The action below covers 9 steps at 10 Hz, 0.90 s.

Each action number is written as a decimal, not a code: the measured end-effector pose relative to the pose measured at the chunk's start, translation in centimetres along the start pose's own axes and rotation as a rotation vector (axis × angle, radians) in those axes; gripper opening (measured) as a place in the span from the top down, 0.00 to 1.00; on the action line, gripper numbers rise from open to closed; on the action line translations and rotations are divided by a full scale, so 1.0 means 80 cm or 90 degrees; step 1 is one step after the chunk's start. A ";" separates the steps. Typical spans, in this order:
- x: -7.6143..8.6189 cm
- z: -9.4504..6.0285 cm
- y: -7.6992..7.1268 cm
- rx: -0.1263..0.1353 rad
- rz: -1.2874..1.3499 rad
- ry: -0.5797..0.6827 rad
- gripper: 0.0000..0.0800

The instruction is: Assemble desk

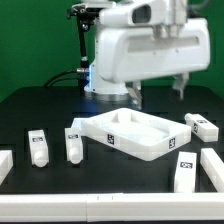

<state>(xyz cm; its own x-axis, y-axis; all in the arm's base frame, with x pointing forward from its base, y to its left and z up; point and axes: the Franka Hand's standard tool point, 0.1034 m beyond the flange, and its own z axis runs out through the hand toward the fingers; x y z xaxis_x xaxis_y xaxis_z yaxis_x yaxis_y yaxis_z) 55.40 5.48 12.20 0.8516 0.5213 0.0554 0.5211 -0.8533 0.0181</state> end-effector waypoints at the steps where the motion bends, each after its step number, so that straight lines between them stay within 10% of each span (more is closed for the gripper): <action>1: 0.014 0.015 -0.014 -0.001 0.065 0.000 0.19; 9: 0.038 0.055 -0.009 0.021 0.181 -0.016 0.19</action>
Offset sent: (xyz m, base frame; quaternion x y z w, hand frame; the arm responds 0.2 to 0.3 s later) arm 0.0000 0.0000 0.0000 0.0000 0.0000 0.0000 1.0000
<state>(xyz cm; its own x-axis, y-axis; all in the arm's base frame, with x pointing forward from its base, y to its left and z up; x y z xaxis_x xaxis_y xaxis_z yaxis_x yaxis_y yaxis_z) 57.86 7.77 7.94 0.9648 0.2614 0.0289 0.2622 -0.9646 -0.0279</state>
